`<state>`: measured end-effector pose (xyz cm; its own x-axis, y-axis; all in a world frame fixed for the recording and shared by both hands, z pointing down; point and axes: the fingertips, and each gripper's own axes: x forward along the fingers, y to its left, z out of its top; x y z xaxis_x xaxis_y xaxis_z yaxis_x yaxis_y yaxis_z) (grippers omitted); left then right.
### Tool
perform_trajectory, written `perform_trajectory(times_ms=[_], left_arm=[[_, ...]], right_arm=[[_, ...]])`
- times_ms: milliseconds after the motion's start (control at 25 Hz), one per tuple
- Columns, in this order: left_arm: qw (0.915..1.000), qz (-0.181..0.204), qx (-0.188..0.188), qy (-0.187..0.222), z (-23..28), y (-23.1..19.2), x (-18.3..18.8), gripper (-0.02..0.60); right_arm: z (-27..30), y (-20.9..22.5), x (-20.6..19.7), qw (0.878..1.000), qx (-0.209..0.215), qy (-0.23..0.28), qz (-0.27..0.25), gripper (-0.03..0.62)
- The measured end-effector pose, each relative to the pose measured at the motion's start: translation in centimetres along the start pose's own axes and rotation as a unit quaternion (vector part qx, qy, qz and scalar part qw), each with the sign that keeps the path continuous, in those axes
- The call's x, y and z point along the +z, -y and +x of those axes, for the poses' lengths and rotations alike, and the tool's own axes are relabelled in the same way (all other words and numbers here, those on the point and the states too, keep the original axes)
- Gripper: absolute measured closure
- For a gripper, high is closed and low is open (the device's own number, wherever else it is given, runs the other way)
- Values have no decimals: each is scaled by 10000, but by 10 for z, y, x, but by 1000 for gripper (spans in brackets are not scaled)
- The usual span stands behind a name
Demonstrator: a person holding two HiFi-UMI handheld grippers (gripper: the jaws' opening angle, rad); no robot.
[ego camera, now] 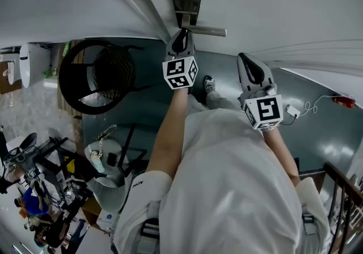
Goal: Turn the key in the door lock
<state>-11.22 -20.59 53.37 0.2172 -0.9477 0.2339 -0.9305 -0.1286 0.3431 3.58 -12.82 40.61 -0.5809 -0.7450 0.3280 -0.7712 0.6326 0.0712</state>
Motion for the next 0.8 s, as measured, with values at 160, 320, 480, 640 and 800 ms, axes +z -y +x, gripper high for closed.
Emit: perform_trajectory(times_ms=[160,320,480,640,800], left_arm=[[9915,-1266,-243,203,0,-3,1,550],[9725,-2237,-511,391,-1,-5,0,551],[9068,-4033,-1059,618,-2,-7,1,551],[8290,-5290,-1634,784,1,-6,1,549],[7839,-5829,-1925,929,0,-5,6,541]], right_arm=[[0,0,0,10000,45,-17,-38,602],[0,0,-1,9999,108,-30,-64,602],[0,2,-2,9998,148,-62,-70,602],[7,1,-3,9997,224,-61,-63,602],[10,-6,-2,9993,354,-39,-89,602]])
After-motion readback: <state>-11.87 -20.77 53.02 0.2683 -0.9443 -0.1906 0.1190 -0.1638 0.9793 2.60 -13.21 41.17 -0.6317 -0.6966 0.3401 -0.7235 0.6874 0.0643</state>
